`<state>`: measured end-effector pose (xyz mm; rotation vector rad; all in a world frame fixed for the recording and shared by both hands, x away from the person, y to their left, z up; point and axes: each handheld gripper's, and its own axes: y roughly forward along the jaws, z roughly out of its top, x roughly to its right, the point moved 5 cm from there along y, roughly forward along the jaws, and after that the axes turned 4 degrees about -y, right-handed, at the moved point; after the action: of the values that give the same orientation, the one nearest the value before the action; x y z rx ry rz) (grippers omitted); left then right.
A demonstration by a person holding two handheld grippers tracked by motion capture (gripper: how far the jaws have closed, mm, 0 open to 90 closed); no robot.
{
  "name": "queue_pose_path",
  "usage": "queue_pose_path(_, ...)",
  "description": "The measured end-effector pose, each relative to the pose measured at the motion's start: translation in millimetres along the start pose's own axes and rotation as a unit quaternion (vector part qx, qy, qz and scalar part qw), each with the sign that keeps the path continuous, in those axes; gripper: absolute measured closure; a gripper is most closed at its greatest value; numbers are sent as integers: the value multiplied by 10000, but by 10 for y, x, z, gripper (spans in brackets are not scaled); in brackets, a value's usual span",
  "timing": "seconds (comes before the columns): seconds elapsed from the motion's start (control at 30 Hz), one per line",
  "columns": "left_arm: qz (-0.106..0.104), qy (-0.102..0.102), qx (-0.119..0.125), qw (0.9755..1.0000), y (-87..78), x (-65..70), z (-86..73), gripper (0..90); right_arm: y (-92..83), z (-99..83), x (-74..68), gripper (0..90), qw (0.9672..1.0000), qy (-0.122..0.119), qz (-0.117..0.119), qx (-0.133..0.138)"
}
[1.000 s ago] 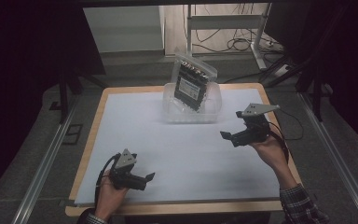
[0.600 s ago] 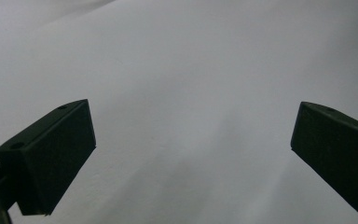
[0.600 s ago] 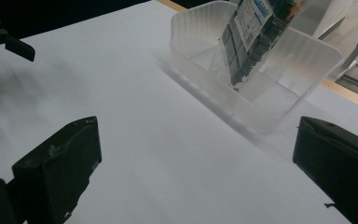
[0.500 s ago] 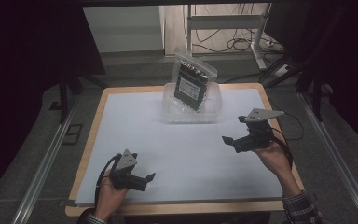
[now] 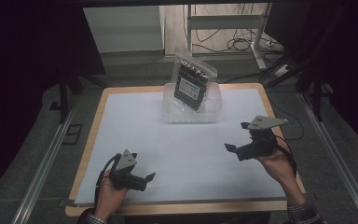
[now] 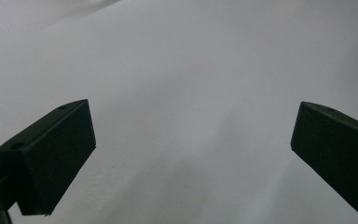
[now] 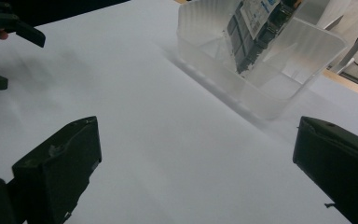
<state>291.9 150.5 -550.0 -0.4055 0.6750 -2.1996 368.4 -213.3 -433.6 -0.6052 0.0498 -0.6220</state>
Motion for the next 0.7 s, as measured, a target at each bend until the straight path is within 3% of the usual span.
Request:
queue_pose_path(0.27, 9, -3, 2, 10000, 0, 2, 1, 0, -33, -66, -73, 9, 10000, 7, 21, -11)
queue_pose_path(0.7, 6, 10, -11, 10000, 5, 4, 0, 0, -72, -332, -139, 10, 9997, 205, 57, -130)
